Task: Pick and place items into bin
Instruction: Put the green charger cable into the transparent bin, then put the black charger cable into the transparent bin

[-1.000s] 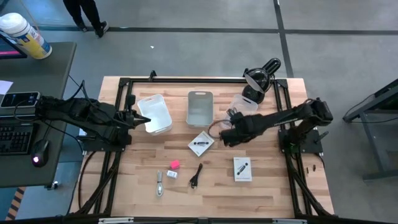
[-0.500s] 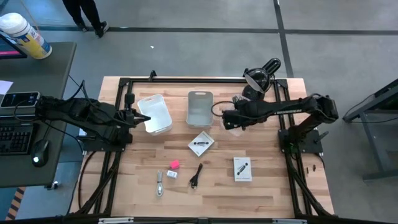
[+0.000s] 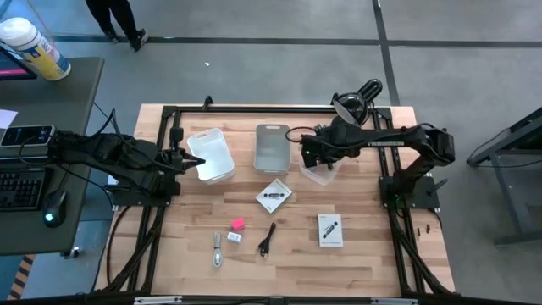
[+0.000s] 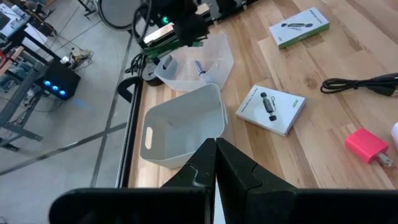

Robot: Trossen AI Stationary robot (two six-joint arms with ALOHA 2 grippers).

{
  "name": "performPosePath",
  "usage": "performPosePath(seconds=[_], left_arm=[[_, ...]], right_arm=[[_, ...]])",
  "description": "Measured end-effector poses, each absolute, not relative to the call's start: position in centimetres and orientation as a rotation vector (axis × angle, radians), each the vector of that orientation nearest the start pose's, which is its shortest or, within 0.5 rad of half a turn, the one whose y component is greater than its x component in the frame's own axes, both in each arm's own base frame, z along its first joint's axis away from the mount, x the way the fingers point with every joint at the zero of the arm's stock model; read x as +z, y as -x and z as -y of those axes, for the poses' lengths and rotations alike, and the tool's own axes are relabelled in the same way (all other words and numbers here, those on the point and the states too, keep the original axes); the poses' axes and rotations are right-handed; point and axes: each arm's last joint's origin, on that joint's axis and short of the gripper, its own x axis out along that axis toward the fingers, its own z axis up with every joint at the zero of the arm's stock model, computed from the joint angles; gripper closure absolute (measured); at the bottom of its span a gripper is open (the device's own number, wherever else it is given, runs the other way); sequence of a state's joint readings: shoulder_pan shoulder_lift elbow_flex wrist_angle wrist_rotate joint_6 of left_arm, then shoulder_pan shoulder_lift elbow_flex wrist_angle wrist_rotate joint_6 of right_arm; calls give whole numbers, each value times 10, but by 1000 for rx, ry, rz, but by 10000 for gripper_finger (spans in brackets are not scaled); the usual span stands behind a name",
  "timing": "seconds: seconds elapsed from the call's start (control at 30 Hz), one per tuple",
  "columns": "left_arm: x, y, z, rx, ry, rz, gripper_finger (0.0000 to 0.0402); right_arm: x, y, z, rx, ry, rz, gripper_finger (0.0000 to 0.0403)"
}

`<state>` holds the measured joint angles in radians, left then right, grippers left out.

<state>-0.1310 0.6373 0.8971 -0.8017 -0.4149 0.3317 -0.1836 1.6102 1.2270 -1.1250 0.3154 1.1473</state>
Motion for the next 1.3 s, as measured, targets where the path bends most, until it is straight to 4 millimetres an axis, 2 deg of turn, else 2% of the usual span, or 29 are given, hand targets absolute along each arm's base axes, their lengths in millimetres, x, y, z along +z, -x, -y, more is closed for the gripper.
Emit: performPosePath(seconds=[0.3,0.97,1.13,1.3], left_arm=[[333,-110,3,189,-468,-567,401],[333,-110,3,196,-470,-568,401],[333,-110,3,197,-470,-568,401],[333,-110,2,204,-472,-569,401]], right_arm=[[226,-285,68,-1215,-763,-1122,388],[226,-287,67,-1171,-785,-1140,303],[240,-296,56,-1132,-745,-1087,293],[268,-310,33,-1014,-649,-1017,299]])
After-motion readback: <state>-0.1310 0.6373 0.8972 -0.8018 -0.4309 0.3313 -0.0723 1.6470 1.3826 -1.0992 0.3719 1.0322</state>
